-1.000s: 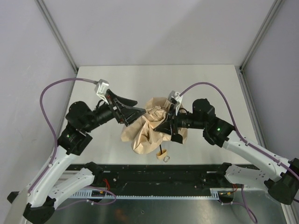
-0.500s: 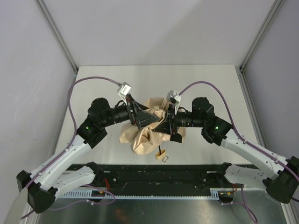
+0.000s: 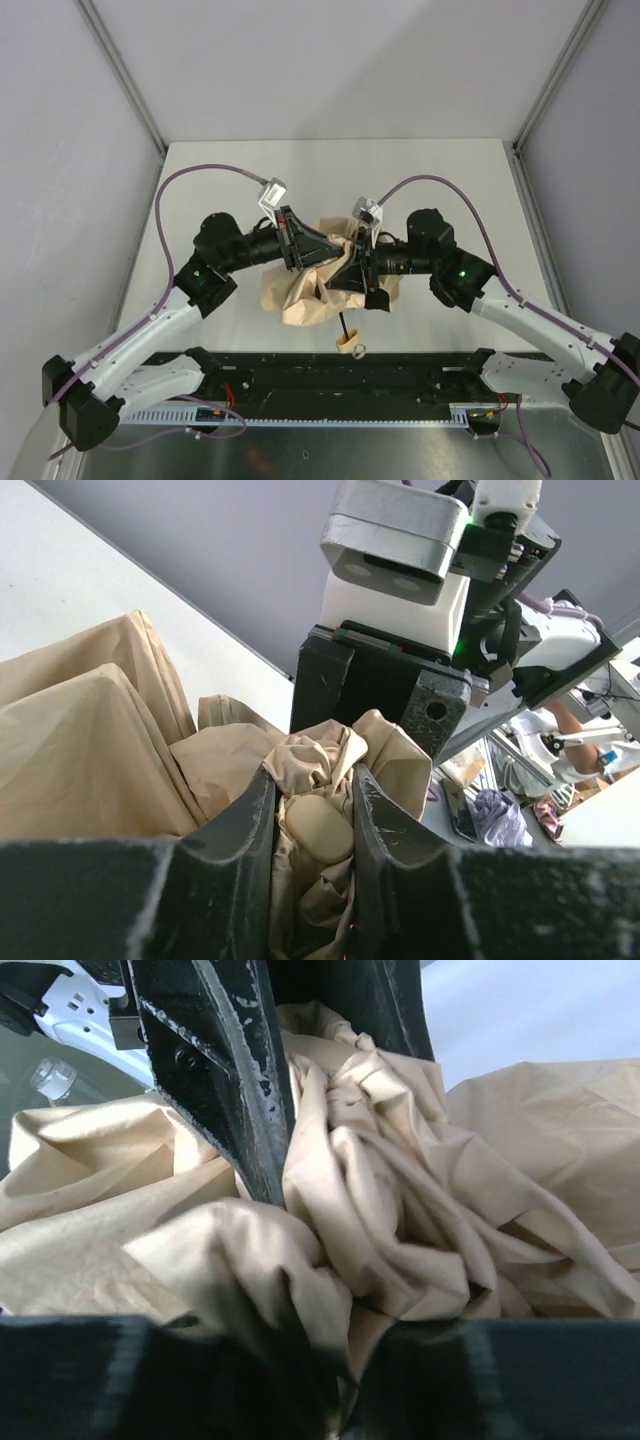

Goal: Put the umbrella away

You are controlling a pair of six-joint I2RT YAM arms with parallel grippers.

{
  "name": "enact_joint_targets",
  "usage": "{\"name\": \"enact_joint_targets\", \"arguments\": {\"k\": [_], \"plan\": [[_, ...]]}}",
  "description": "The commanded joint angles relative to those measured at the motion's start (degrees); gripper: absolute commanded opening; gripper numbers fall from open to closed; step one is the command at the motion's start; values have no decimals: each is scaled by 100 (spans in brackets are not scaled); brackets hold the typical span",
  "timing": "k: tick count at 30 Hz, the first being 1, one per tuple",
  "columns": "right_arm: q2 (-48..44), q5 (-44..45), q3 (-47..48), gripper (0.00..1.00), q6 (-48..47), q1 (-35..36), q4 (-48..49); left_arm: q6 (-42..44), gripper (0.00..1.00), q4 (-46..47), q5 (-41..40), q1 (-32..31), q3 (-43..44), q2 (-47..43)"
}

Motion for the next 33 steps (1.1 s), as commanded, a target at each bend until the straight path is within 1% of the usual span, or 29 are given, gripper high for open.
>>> {"name": "enact_joint_targets", "arguments": {"k": [1, 2, 3, 6, 8, 10, 12, 15, 18, 21, 25, 26, 28, 33], "plan": [[-497, 29, 396, 40, 149, 23, -45, 105, 1, 447, -54, 78, -235, -439], [-579, 68, 396, 51, 249, 28, -100, 134, 1, 597, -138, 83, -329, -573], [-655, 176, 392, 60, 361, 26, -172, 148, 0, 733, -255, 86, -419, -715], [-921, 757, 392, 85, 689, 24, -455, 252, 0, 949, -800, 88, -654, -1141], [-1082, 1384, 395, 95, 1059, 24, -649, 389, 0, 1131, -1199, 84, -818, -1414], [-1190, 2047, 392, 98, 1556, 72, -750, 636, 0, 1350, -1760, 80, -1011, -1636], [-1235, 2696, 395, 99, 2009, 286, -729, 900, 0, 1714, -2509, 80, -1294, -1891], [-1211, 3804, 340, 98, 2763, 834, -566, 1301, 0, 2484, -3504, 79, -1712, -2137], [-1011, 4275, 241, 98, 3340, 1258, -109, 1583, 0, 3076, -4157, 79, -1901, -2134], [-773, 4259, -74, 98, 3996, 1384, 810, 1598, 0, 3566, -4559, 88, -2028, -2037], [-298, 3862, -253, 97, 4413, 1346, 1822, 1452, 0, 3839, -4636, 85, -2057, -1939], [-194, 3712, -258, 94, 4531, 1287, 1989, 1409, 0, 3896, -4648, 87, -2083, -1934], [-30, 3475, -266, 82, 4619, 1183, 2248, 1366, 0, 3981, -4653, 92, -2127, -1935], [163, 3141, -273, 68, 4710, 1205, 2831, 1319, 0, 4062, -4803, 93, -2203, -1923]]}}
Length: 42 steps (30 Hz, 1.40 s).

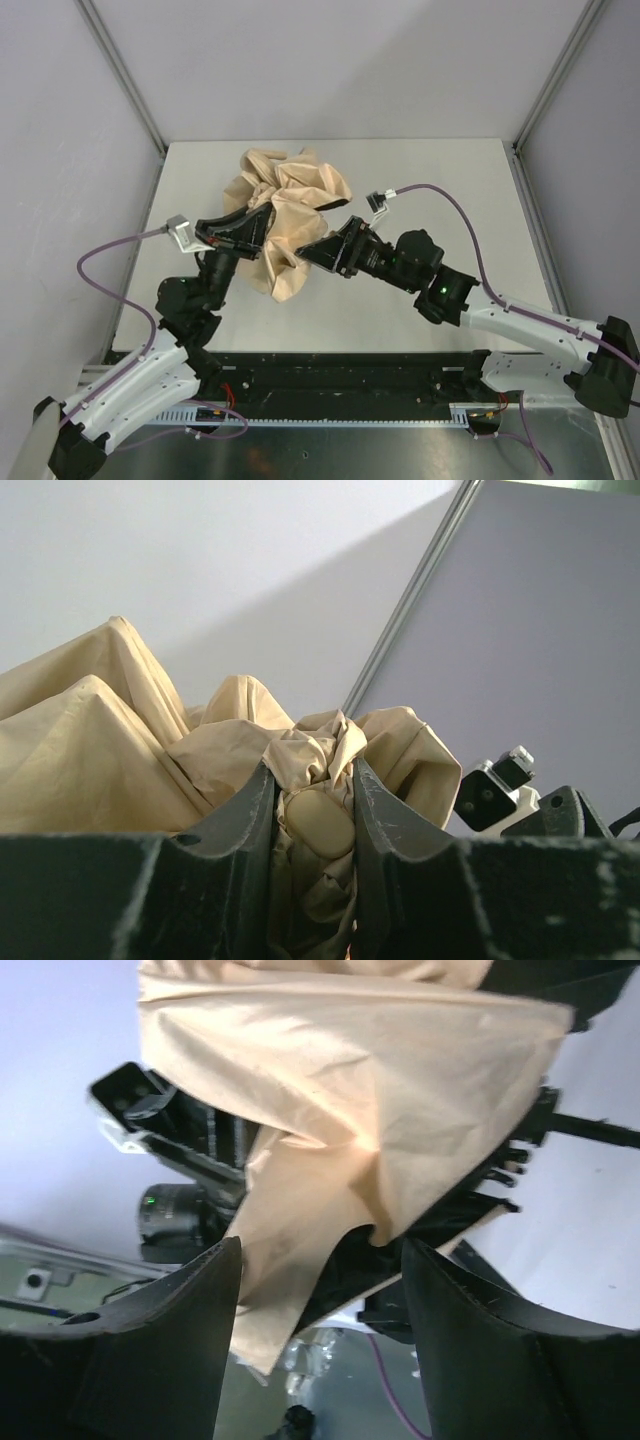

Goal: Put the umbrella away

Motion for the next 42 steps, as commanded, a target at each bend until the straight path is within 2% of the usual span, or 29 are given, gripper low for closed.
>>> {"name": "enact_joint_targets", "arguments": {"k": [1, 4, 6, 8, 10, 12, 17, 22, 29, 32, 33, 34, 37, 38, 40, 42], "plan": [[40, -346, 56, 67, 264, 41, 1173, -35, 0, 850, -378, 21, -17, -53], [74, -383, 20, 62, 282, 147, 1456, -74, 0, 964, -490, 10, -70, -17], [103, -419, -49, 55, 385, 249, 1689, -69, 0, 1039, -556, 11, -79, 30], [163, -467, -113, 37, 512, 383, 1908, -69, 0, 1082, -674, 7, -69, 95], [273, -501, -175, 13, 576, 543, 2160, -203, 0, 1097, -954, 5, -53, 166], [423, -495, -226, 3, 504, 698, 2384, -593, 0, 1099, -1344, 12, -47, 248], [844, -451, -268, 0, -144, 1001, 2445, -1617, 0, 1085, -1564, 18, 75, 413], [1561, -958, -271, 0, -578, 1183, 2704, -2027, 0, 1082, -1425, 21, 156, 384], [1703, 201, -276, 0, -2421, 1481, 1710, -2581, 0, 1048, -1262, 25, -1, 33], [1648, 629, -265, 0, -2903, 1524, 1415, -2828, 0, 994, -1132, 23, -84, -91], [1559, 572, -254, 1, -3064, 1535, 1327, -2852, 0, 985, -1069, 27, -117, -126], [1444, 509, -244, 10, -3211, 1554, 1200, -2838, 0, 981, -1002, 25, -164, -166], [841, 234, -220, 51, -3648, 1624, 413, -2758, 0, 977, -953, 27, -417, -353], [597, 199, -218, 60, -3801, 1633, -57, -2786, 0, 972, -966, 34, -529, -433], [76, 102, -208, 71, -4075, 1640, -930, -2832, 0, 960, -972, 63, -759, -581], [-378, -115, -128, 76, -4286, 1636, -1839, -2836, 0, 941, -929, 88, -900, -686]]}}
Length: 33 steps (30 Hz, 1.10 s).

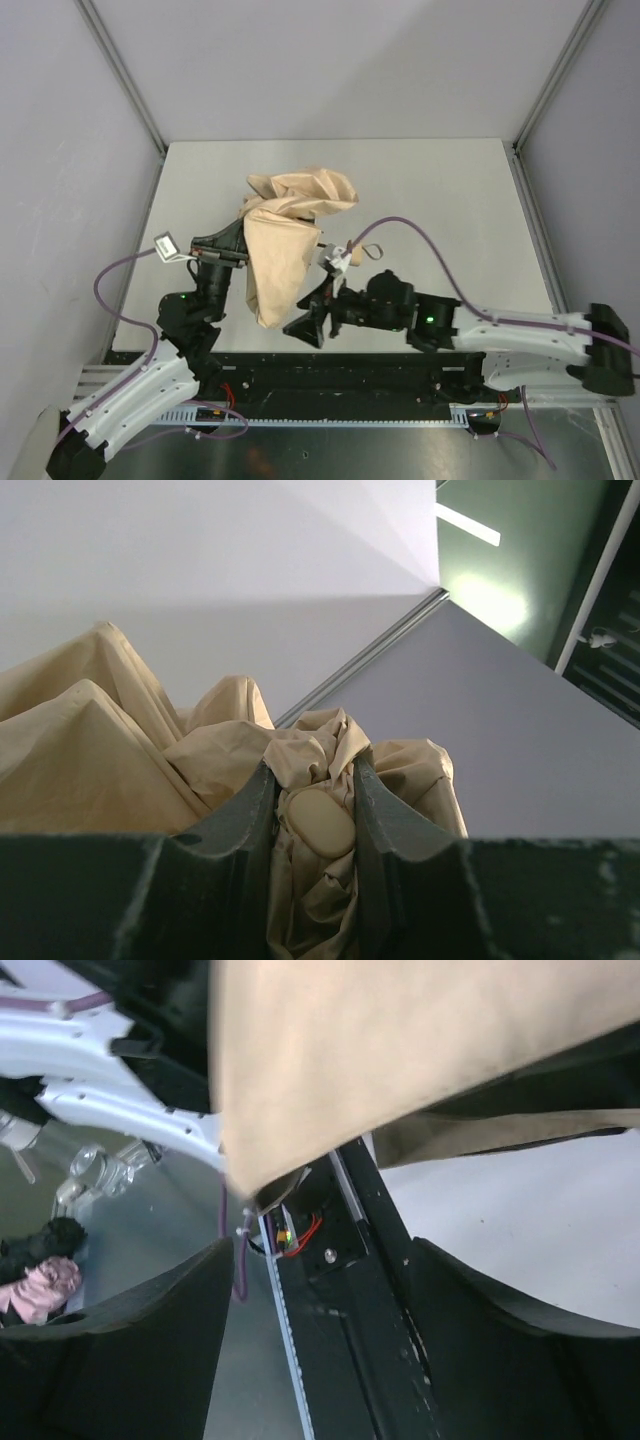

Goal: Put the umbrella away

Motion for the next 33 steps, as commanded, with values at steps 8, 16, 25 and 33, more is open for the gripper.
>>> {"name": "enact_joint_targets", "arguments": {"k": [8, 16, 25, 33], "plan": [[-1683, -162, 770, 82, -1068, 44, -3258, 160, 0, 465, 1078, 155, -371, -378], [-878, 623, 2106, 84, -1872, 44, -3759, -45, 0, 53, 2174, 246, -470, -374], [-389, 1213, 2773, 97, -1867, 17, -4065, -139, 0, -417, 2801, 359, -231, -361], [607, 1762, 3514, 99, -1541, -257, -4679, -231, 0, -810, 3269, 420, 99, -213]]}}
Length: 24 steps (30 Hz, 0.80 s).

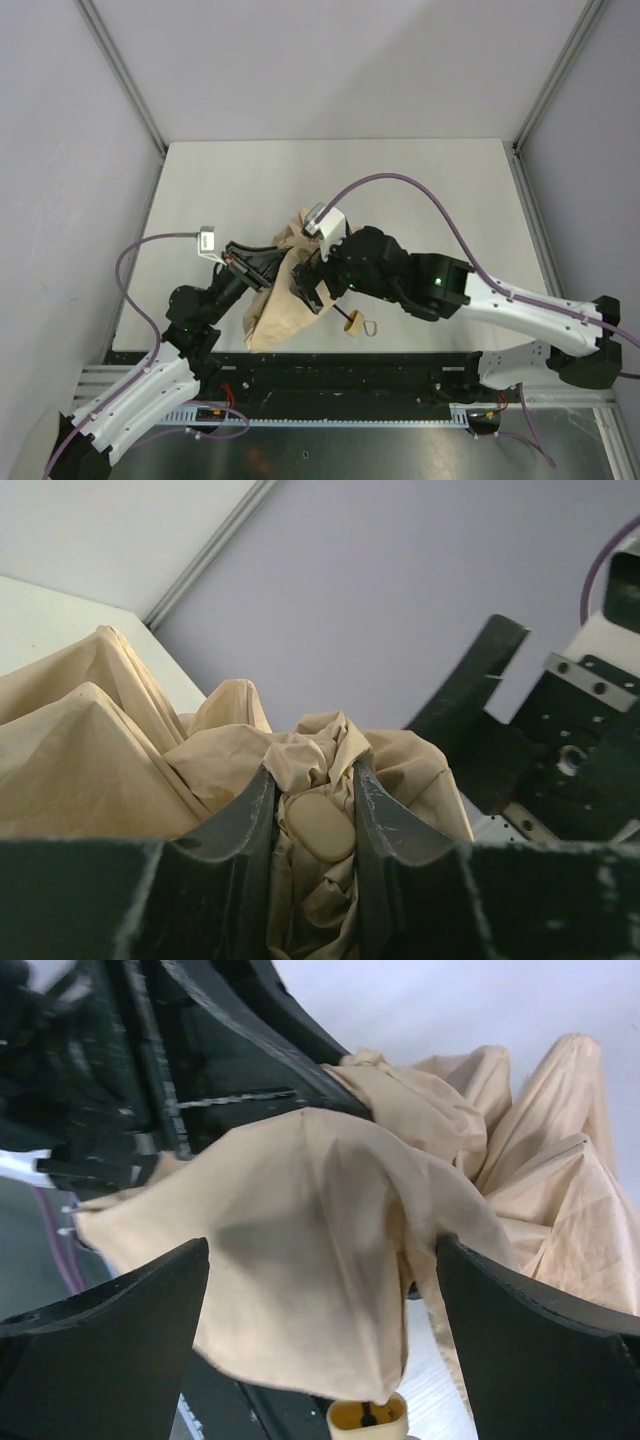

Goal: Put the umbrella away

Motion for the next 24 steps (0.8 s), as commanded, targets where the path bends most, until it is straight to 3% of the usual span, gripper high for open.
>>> {"name": "enact_joint_targets", "arguments": {"k": [1, 11, 18, 24], "plan": [[346, 343, 359, 99, 115, -122, -350, -172, 0, 189, 380, 82, 549, -10], [575, 284, 319, 99, 134, -254, -522, -120, 0, 108, 718, 121, 938, 123], [279, -1621, -247, 99, 212, -784, 245, 42, 0, 110, 1314, 132, 1413, 332], [172, -2281, -708, 99, 162, -1085, 986, -80, 0, 146, 1755, 132, 1638, 444]]}}
